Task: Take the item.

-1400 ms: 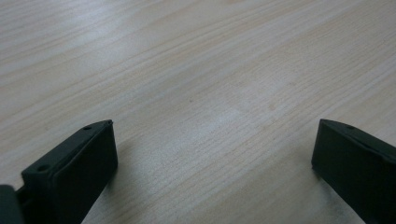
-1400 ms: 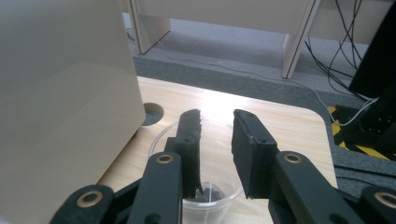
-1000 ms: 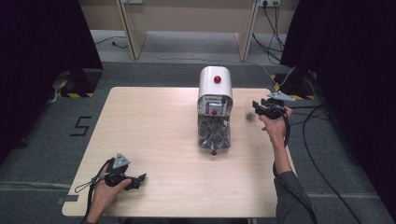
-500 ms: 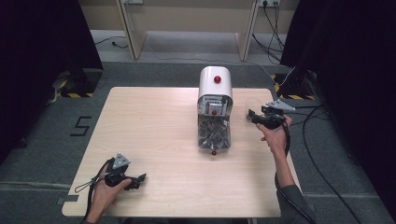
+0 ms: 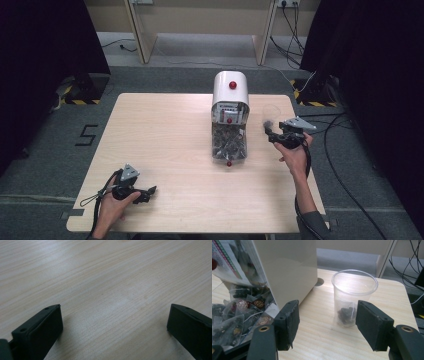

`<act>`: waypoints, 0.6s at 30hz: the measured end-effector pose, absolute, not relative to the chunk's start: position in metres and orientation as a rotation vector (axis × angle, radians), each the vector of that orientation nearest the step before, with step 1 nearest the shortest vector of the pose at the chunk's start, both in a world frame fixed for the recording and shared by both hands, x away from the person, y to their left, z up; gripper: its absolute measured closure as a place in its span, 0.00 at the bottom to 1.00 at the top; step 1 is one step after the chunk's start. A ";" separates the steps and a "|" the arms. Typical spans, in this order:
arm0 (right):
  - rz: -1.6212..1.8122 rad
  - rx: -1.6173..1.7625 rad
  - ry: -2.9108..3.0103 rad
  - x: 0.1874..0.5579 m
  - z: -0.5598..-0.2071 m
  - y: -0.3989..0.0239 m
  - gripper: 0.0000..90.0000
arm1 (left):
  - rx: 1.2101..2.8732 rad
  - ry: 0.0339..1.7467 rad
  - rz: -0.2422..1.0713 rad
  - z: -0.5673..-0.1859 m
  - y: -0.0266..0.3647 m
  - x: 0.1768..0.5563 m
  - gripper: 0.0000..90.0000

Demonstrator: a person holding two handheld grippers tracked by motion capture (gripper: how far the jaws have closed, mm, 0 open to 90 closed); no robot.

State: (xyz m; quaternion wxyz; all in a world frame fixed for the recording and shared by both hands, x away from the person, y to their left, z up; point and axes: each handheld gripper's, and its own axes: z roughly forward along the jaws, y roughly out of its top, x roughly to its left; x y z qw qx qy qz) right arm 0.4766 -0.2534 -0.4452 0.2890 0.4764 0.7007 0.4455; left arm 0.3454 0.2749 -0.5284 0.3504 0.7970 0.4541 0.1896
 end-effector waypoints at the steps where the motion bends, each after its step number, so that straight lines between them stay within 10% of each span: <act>1: 1.186 1.273 1.864 0.475 -0.446 -0.253 0.41 | 2.064 1.176 0.491 -0.528 0.275 0.345 0.00; 18: 1.220 1.260 1.845 0.450 -0.454 -0.254 0.41 | 2.062 1.176 0.491 -0.528 0.275 0.345 0.00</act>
